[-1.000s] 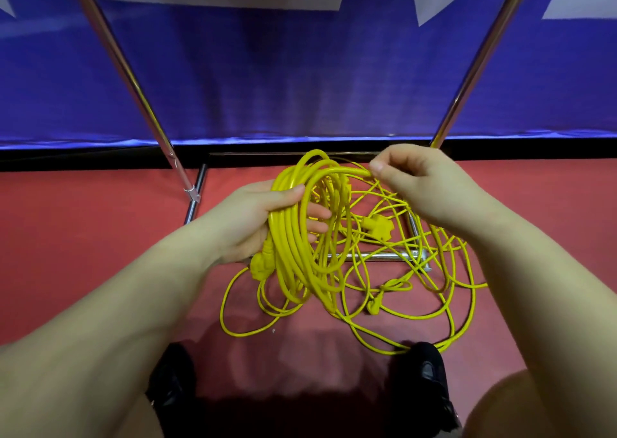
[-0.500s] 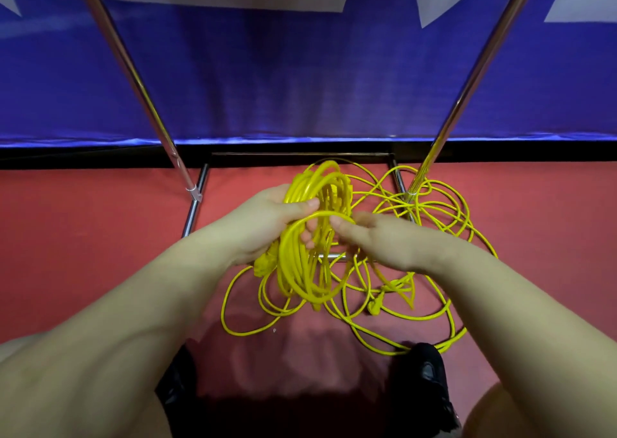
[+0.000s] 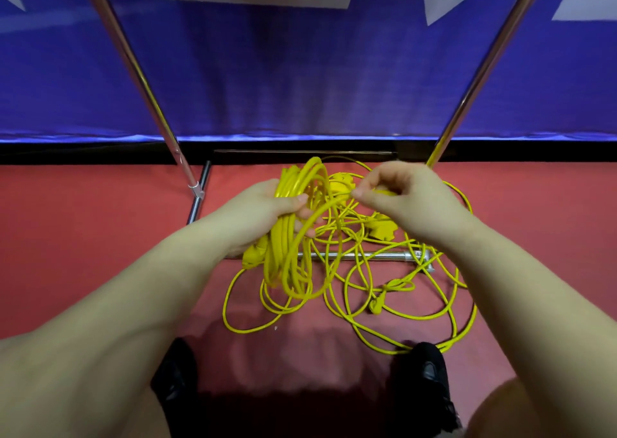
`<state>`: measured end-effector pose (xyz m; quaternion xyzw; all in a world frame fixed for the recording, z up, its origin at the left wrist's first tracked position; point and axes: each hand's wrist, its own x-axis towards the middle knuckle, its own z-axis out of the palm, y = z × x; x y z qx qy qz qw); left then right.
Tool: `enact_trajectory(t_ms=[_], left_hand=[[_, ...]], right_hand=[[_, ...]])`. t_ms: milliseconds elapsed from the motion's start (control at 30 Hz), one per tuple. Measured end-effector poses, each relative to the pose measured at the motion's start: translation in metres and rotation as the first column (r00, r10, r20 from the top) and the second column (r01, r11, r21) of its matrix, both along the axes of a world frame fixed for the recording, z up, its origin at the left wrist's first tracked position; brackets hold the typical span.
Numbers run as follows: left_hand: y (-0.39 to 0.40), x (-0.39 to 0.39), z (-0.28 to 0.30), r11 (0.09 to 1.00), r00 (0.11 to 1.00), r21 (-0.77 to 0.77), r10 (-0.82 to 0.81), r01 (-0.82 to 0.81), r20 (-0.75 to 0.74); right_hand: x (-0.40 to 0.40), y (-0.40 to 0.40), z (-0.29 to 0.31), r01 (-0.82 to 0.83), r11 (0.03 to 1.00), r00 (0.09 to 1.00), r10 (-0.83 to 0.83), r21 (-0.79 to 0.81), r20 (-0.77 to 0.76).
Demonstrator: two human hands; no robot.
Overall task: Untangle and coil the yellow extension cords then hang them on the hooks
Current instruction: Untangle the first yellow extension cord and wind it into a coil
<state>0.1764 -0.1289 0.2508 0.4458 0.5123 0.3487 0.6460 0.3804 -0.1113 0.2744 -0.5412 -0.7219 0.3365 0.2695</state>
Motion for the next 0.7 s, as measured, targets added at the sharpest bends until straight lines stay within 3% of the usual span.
enact_trajectory(t_ms=[233, 433, 567, 700], left_hand=[[-0.010, 0.016, 0.002, 0.985, 0.985, -0.032, -0.167, 0.169, 0.039], [-0.008, 0.014, -0.003, 0.970, 0.968, 0.049, -0.232, 0.238, -0.095], [-0.003, 0.009, -0.005, 0.983, 0.984, 0.131, -0.108, 0.127, -0.143], [0.005, -0.002, 0.000, 0.973, 0.989, 0.210, 0.118, -0.098, -0.083]], right_hand=[[-0.013, -0.005, -0.007, -0.073, 0.997, 0.988, 0.072, 0.001, 0.134], [-0.010, -0.008, -0.003, -0.072, 0.997, 0.962, 0.061, 0.029, 0.267], [-0.002, -0.007, -0.008, -0.081, 0.952, 0.804, 0.238, -0.297, 0.545], [0.007, -0.005, -0.028, -0.094, 0.846, 0.645, 0.453, -0.524, 0.615]])
